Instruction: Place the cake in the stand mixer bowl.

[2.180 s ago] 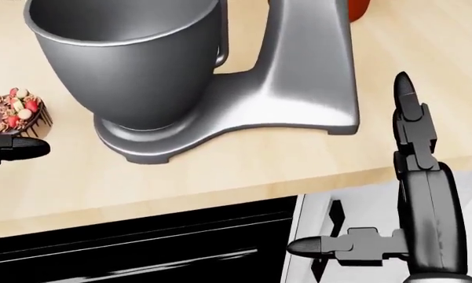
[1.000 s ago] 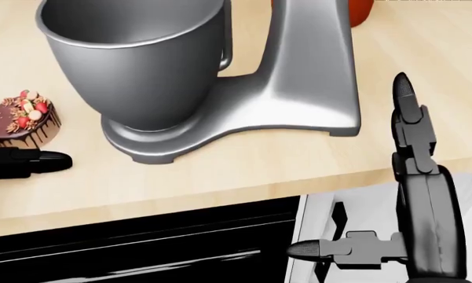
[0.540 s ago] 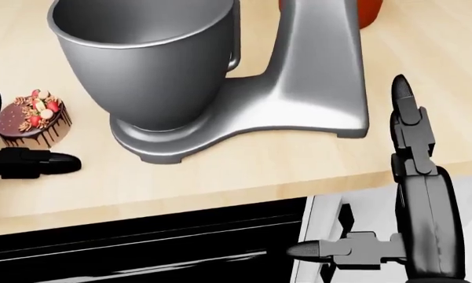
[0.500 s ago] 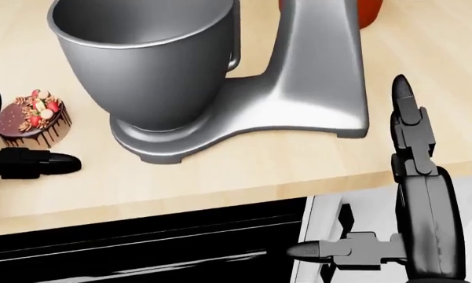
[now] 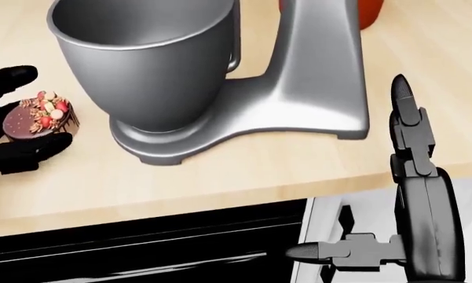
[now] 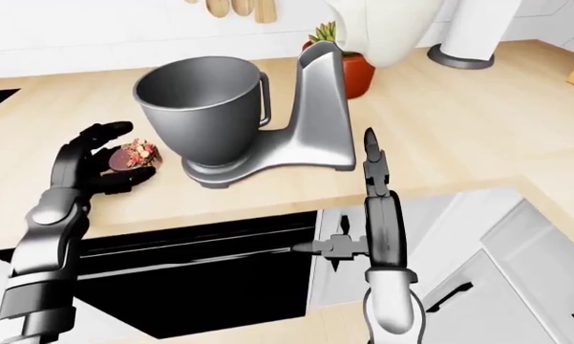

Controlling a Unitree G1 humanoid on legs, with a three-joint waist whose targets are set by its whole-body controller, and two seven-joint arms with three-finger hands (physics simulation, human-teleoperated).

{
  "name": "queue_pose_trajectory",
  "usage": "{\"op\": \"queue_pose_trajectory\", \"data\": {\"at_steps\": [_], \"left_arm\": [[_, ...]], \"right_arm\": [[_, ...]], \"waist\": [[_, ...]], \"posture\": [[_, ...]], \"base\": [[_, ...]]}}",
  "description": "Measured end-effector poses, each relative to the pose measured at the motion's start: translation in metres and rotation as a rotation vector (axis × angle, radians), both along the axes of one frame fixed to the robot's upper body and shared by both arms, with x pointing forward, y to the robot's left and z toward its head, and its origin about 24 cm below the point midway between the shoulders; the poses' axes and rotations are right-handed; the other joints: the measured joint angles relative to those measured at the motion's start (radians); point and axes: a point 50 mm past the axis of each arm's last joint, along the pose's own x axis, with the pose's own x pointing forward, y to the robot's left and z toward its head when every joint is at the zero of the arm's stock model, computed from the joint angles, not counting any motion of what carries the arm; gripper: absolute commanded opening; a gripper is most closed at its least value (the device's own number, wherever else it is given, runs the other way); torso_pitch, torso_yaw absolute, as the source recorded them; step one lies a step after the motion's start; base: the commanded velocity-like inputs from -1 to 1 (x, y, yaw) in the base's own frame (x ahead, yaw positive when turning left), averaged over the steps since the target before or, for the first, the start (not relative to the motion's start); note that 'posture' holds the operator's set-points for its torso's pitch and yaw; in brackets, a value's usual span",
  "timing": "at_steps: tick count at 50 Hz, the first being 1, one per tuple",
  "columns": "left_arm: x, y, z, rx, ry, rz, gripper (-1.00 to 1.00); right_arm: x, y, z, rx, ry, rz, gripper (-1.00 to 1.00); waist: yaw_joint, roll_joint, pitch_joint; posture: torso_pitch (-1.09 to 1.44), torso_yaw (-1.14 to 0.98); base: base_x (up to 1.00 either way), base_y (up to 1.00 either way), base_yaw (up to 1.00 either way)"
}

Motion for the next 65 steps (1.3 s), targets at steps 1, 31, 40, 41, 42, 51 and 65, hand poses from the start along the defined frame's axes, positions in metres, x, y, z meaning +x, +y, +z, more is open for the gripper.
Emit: {"op": "queue_pose_trajectory", "data": {"at_steps": [1,31,40,41,42,51,65], "left_arm": [[0.0,0.0,0.0,0.0,-0.002,0.0,-0.2],[0.001,-0.002,0.007,-0.021,0.031,-0.019,-1.0],[0.002,-0.002,0.012,-0.026,0.053,-0.032,-1.0],[0.002,-0.003,0.013,-0.027,0.054,-0.034,-1.0],[0.003,-0.003,0.014,-0.027,0.057,-0.036,-1.0],[0.004,-0.004,0.027,-0.018,0.051,-0.047,-1.0],[0.005,0.01,0.039,0.004,0.026,-0.022,-1.0]], "right_arm": [[0.0,0.0,0.0,0.0,0.0,0.0,0.96],[-0.005,-0.001,0.007,-0.01,-0.027,-0.003,0.96],[-0.006,-0.001,0.008,-0.012,-0.029,-0.006,0.96],[-0.006,-0.001,0.008,-0.012,-0.029,-0.006,0.96],[-0.006,-0.001,0.008,-0.011,-0.029,-0.006,0.96],[-0.007,-0.002,0.007,-0.009,-0.029,-0.008,0.96],[-0.007,-0.001,0.008,-0.009,-0.035,-0.006,0.96]], "waist": [[0.0,0.0,0.0],[-0.017,0.008,0.013],[-0.02,0.005,0.022],[-0.02,0.005,0.023],[-0.02,0.004,0.024],[-0.019,-0.002,0.028],[-0.011,-0.005,0.026]], "posture": [[0.0,0.0],[0.0,0.0],[0.0,0.0],[0.0,0.0],[0.0,0.0],[0.0,0.0],[0.0,0.0]], "base": [[0.0,0.0,0.0],[0.0,0.0,0.0],[0.0,0.0,0.0],[0.0,0.0,0.0],[0.0,0.0,0.0],[0.0,0.0,0.0],[0.0,0.0,0.0]]}}
